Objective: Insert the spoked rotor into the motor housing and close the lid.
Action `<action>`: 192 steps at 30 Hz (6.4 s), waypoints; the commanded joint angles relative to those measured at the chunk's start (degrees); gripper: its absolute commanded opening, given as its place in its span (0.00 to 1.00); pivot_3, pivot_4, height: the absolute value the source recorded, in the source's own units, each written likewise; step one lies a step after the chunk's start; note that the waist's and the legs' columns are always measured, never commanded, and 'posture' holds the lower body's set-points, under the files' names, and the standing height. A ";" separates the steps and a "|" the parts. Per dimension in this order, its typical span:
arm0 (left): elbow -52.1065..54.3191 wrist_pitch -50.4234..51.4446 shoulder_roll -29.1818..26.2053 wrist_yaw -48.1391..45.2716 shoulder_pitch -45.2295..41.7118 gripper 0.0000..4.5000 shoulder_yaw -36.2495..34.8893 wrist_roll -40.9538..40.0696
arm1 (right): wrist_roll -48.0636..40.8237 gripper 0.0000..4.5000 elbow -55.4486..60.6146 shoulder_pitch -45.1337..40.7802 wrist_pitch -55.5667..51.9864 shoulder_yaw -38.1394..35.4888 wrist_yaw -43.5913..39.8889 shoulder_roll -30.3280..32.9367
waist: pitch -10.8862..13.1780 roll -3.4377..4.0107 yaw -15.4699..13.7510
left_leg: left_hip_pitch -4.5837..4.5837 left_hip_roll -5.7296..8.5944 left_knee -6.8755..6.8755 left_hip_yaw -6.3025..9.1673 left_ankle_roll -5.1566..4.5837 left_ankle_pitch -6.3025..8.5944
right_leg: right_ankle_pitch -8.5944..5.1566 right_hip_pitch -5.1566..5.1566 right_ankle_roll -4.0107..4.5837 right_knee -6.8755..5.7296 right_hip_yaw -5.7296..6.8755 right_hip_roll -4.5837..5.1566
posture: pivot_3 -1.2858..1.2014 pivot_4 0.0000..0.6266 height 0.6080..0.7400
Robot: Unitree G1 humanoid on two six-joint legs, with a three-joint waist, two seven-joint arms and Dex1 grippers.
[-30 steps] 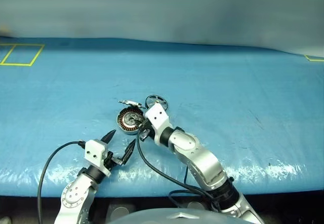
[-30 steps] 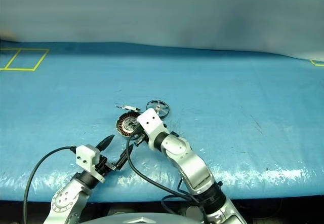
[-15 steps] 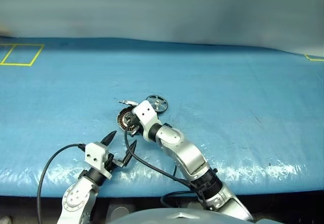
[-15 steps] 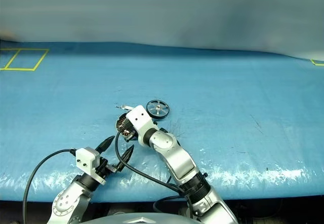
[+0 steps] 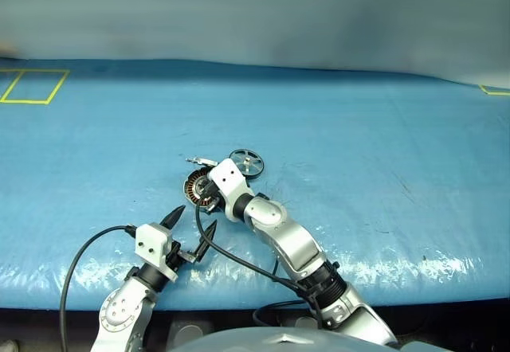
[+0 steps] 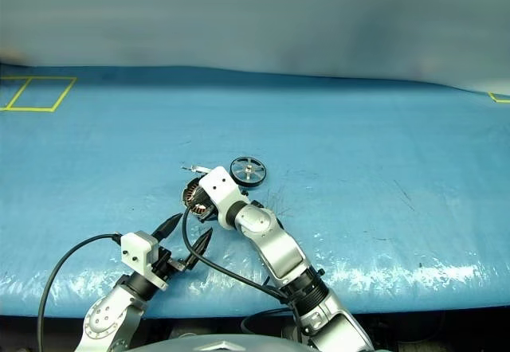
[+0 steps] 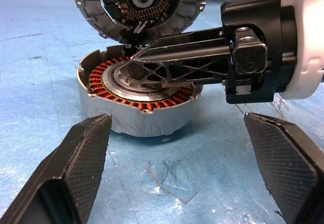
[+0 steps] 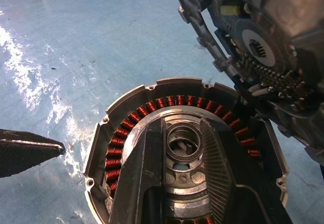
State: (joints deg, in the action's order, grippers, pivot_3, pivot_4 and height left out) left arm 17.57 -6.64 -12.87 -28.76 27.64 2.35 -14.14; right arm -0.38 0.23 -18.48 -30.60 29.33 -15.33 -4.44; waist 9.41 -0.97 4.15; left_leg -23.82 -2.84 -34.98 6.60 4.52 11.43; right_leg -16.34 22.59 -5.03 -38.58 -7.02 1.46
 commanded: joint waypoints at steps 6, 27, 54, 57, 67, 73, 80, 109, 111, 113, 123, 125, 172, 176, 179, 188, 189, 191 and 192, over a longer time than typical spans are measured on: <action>0.56 0.21 -0.10 0.01 -0.14 1.00 0.26 -0.73 | -1.76 0.58 8.44 1.38 -4.01 -1.00 -2.16 0.30 | 0.01 0.01 -0.04 | 0.00 0.00 0.00 0.00 0.00 0.00 | 0.00 0.01 0.00 0.00 0.00 0.00 | 0.52 0.24 1.00; 0.51 0.28 -0.79 -0.05 -0.57 1.00 0.33 -0.50 | 0.02 0.00 11.71 2.14 -6.67 2.51 0.13 0.62 | 0.03 0.05 0.07 | -0.02 -0.01 -0.01 0.00 0.00 0.00 | -0.01 0.06 0.02 -0.01 0.00 0.00 | 0.52 0.24 1.00; -2.60 -1.74 -0.95 -0.84 -0.52 1.00 -0.07 -0.72 | 1.82 0.00 1.18 -1.37 -0.11 -1.50 0.88 -1.62 | 0.04 0.06 0.21 | -0.02 -0.01 0.01 0.00 0.00 0.00 | -0.01 0.02 0.02 -0.04 0.00 -0.01 | 0.52 0.24 1.00; -2.24 -1.41 -0.89 -0.73 -0.55 1.00 0.11 -0.68 | 1.19 0.00 3.11 -0.73 -0.95 -1.26 -0.14 -1.45 | 0.04 0.06 0.23 | -0.02 -0.01 0.01 0.00 0.00 0.00 | -0.01 0.03 0.02 -0.04 0.00 -0.01 | 0.52 0.24 1.00; -0.57 -0.41 -0.82 -0.15 -0.22 1.00 1.03 -0.41 | -3.82 0.00 21.53 3.01 -12.71 -2.00 -8.03 7.03 | 0.05 0.08 0.05 | -0.04 -0.01 -0.01 0.00 0.00 0.00 | -0.02 0.03 0.02 -0.04 0.00 0.00 | 0.52 0.24 1.00; -0.11 0.15 -0.88 -0.05 -0.14 1.00 1.52 -0.61 | -5.92 0.00 30.25 0.38 -24.82 -7.67 -10.75 17.91 | 0.07 0.10 -0.15 | -0.02 0.01 -0.08 0.00 0.00 0.00 | -0.02 0.01 0.02 -0.04 0.00 0.01 | 0.52 0.24 1.00; -1.04 -0.13 -0.91 -0.36 -1.28 1.00 1.88 -0.74 | -6.27 0.34 25.85 -6.27 -26.56 -13.93 -9.41 20.02 | 0.10 0.15 -0.06 | -0.04 0.01 -0.03 -0.02 -0.01 0.00 | -0.02 0.02 0.02 -0.07 -0.01 0.00 | 0.52 0.24 1.00; -3.74 -4.37 0.82 0.21 0.78 1.00 0.26 -0.73 | -4.98 0.56 -10.56 -24.63 -15.07 -6.52 -24.81 20.21 | 0.26 0.36 0.36 | -0.04 0.02 -0.02 -0.02 -0.03 0.01 | 0.09 0.01 -0.15 -0.07 0.00 -0.01 | 0.52 0.24 1.00; -3.60 -4.33 1.08 0.36 0.75 1.00 0.52 -0.63 | -4.11 0.56 -12.17 -25.43 -14.39 -6.60 -24.30 19.62 | 0.26 0.36 0.44 | -0.04 0.02 -0.02 -0.02 -0.03 0.01 | 0.09 0.01 -0.15 -0.07 -0.01 -0.01 | 0.52 0.24 1.00; -3.42 -4.20 1.34 0.50 0.71 1.00 0.82 -0.48 | -3.48 0.56 -13.50 -26.05 -13.97 -6.66 -24.23 19.22 | 0.26 0.36 0.44 | -0.04 0.03 -0.02 -0.02 -0.03 0.01 | 0.10 0.01 -0.16 -0.07 -0.01 -0.01 | 0.52 0.24 1.00; -3.12 -3.94 1.84 1.01 0.59 1.00 1.87 0.01 | -1.34 0.32 -13.44 -25.11 -14.69 -4.32 -25.86 20.18 | 0.24 0.35 0.48 | 0.03 0.03 -0.03 -0.02 -0.03 0.01 | 0.09 -0.06 -0.15 -0.07 -0.01 -0.01 | 0.52 0.24 1.00; -3.18 -3.92 1.79 1.12 0.52 1.00 2.01 0.03 | -0.99 0.29 -11.99 -24.28 -15.19 -4.22 -25.81 20.72 | 0.24 0.36 0.56 | 0.08 0.02 -0.06 -0.02 -0.03 0.01 | 0.03 -0.10 -0.05 -0.08 -0.01 -0.01 | 0.52 0.24 1.00; -3.26 -4.03 0.23 -0.12 0.19 1.00 0.87 -0.37 | -11.70 0.29 15.66 -24.86 -27.19 6.17 -19.44 16.61 | 0.44 0.40 0.24 | -0.17 0.10 -0.05 0.06 -0.04 0.02 | 0.03 0.09 -0.13 -0.06 0.01 0.03 | 0.52 0.24 1.00; -3.18 -4.19 0.38 0.00 0.58 1.00 0.89 -0.34 | -10.73 0.29 13.38 -26.04 -25.23 6.62 -20.44 16.44 | 0.44 0.40 0.29 | -0.18 0.10 -0.03 0.06 -0.04 0.02 | 0.05 0.11 -0.17 -0.06 0.01 0.03 | 0.52 0.24 1.00; -3.28 -4.42 0.52 0.05 0.76 1.00 0.96 -0.28 | -9.75 0.29 11.82 -26.68 -23.72 7.36 -21.05 16.62 | 0.44 0.40 0.32 | -0.18 0.09 -0.03 0.06 -0.04 0.02 | 0.05 0.11 -0.17 -0.06 0.01 0.03 | 0.52 0.24 1.00; -3.02 -4.60 1.19 0.38 1.12 1.00 1.52 0.03 | -6.22 0.29 10.83 -27.94 -21.03 9.78 -24.00 18.88 | 0.44 0.40 0.33 | -0.18 0.09 -0.03 0.06 -0.03 0.02 | 0.05 0.11 -0.18 -0.06 0.01 0.03 | 0.52 0.24 1.00; -2.98 -4.60 1.28 0.42 1.15 1.00 1.54 0.10 | -5.80 0.29 10.90 -28.00 -20.84 9.94 -24.25 19.07 | 0.44 0.40 0.33 | -0.17 0.09 -0.04 0.06 -0.03 0.02 | 0.05 0.11 -0.18 -0.06 0.01 0.03 | 0.52 0.24 1.00; -2.89 -4.49 1.42 0.51 1.15 1.00 1.66 0.22 | -4.94 0.29 10.98 -28.34 -20.43 10.34 -24.63 19.62 | 0.44 0.40 0.33 | -0.17 0.09 -0.03 0.06 -0.04 0.02 | 0.05 0.11 -0.18 -0.06 0.01 0.03 | 0.52 0.24 1.00; -2.83 -4.43 1.48 0.57 1.15 1.00 1.73 0.22 | -4.64 0.29 10.99 -28.45 -20.35 10.43 -24.84 19.82 | 0.44 0.40 0.33 | -0.17 0.09 -0.03 0.06 -0.04 0.02 | 0.05 0.11 -0.18 -0.06 0.01 0.03 | 0.52 0.24 1.00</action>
State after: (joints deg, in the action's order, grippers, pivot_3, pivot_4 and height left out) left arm 12.84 -9.73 -11.55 -28.38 28.39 3.74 -14.07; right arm -5.60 9.73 -45.81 -52.39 39.97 -39.67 15.44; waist 9.85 -0.57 4.48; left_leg -24.00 -2.75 -35.02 6.66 4.49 11.45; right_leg -16.29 22.69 -5.20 -38.64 -7.01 1.49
